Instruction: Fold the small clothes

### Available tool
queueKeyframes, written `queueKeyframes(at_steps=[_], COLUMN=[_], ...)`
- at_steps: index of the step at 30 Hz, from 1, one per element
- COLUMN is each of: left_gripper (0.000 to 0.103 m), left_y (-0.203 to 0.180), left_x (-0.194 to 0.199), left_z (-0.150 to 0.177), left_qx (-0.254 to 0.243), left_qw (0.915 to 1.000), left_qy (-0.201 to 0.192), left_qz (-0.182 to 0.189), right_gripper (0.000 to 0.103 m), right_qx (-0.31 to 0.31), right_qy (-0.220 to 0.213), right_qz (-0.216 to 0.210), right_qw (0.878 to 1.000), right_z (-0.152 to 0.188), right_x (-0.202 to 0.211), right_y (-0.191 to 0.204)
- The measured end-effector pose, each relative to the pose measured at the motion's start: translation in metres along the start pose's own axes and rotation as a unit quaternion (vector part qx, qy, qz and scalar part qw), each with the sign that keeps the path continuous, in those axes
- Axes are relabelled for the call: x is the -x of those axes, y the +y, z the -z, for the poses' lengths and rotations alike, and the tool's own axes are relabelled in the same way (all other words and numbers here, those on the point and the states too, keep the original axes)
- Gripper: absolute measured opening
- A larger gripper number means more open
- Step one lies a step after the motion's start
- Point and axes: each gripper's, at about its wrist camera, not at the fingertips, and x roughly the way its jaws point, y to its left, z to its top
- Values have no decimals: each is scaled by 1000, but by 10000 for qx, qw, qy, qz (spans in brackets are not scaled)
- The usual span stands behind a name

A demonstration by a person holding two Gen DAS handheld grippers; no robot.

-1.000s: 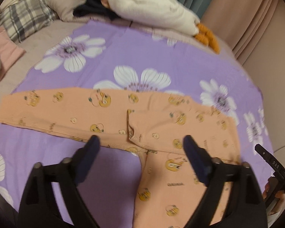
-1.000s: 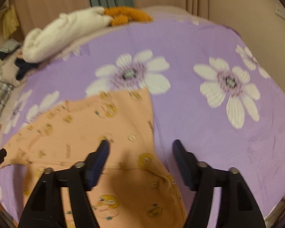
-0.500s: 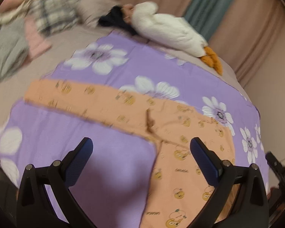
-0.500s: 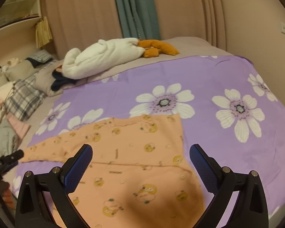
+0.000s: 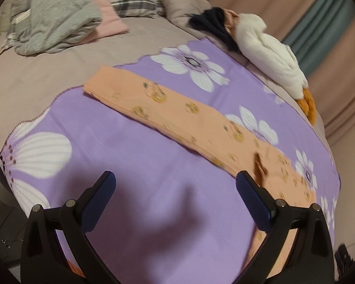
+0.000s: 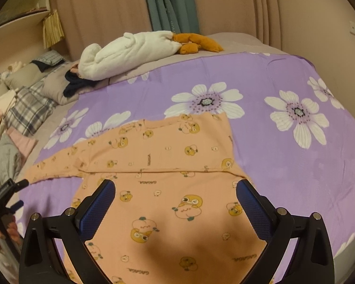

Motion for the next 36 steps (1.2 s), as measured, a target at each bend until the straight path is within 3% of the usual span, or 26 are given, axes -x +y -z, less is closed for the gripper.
queueKeyframes(at_steps=[6,8,14,21,24,26,28,33,36], left_gripper=[89,75,64,60,42,9,7,5,5], left_y=[24,33,59,74,81,83,83,61,43], left_x=[-26,-35,-54,-58,-62,-68,-72,-52,-39], left_z=[-25,-33,-45,-59,-64,-67,-69,-73,-78], left_qx=[503,665,1209,1622,1818,1833,1783,1500,1319], left_qw=[9986,9977,9926,9863,9827,9826,9837,9871,9886], left_qy=[-133,-120,-121,-308,-354,-297,-226,-552,-678], left_qz=[-35,-73,-89,44,18,9,-59,26,242], right_gripper=[101,101,101,101,101,101,101,101,101], right_qx=[-132,-138,-178,-132,-108,-75,-50,-49,-61], right_qy=[24,33,17,57,56,60,72,54,40], right_qz=[137,176,254,282,271,269,298,303,296], right_qw=[9998,9997,9995,9995,9996,9996,9995,9995,9995], right_z=[1,1,-2,-4,-4,-4,-5,-6,-7], right_x=[0,-1,-3,-9,-10,-11,-13,-13,-13], right_y=[-1,-1,0,4,6,8,9,9,8])
